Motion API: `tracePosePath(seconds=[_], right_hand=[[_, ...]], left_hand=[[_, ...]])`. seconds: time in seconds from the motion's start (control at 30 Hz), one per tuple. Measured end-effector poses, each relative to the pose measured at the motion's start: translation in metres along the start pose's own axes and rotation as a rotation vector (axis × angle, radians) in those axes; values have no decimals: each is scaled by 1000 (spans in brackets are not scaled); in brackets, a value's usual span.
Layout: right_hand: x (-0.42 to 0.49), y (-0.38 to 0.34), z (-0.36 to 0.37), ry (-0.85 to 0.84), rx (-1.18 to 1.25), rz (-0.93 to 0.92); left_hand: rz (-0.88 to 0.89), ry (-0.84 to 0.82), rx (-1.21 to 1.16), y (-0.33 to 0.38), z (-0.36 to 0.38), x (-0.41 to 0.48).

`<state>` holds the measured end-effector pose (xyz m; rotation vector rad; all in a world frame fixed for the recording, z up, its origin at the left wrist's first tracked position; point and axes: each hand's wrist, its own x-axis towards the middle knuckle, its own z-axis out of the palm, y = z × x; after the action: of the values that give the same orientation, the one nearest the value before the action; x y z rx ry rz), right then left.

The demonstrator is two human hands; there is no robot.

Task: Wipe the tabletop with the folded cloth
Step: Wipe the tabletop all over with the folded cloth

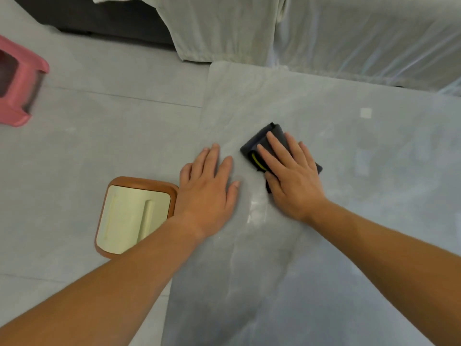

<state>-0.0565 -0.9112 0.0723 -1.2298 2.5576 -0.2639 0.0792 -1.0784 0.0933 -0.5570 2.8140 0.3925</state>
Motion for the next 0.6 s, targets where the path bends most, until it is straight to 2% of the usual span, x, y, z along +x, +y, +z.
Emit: tracePosePath(seconds=[0.07, 0.17, 0.23, 0.43, 0.5, 0.6], right_hand=[[35, 12, -10, 24, 3, 43], [90, 14, -21, 95, 62, 230], [102, 4, -19, 124, 66, 291], [72, 8, -15, 6, -23, -26], [95, 17, -23, 11, -11, 28], [137, 12, -31, 73, 53, 214]], left_hand=[[0, 10, 14, 0, -2, 2], [10, 27, 37, -1, -5, 7], [16, 47, 20, -2, -4, 15], [25, 38, -1, -10, -1, 34], [40, 52, -1, -12, 0, 34], [45, 64, -10, -13, 0, 36]])
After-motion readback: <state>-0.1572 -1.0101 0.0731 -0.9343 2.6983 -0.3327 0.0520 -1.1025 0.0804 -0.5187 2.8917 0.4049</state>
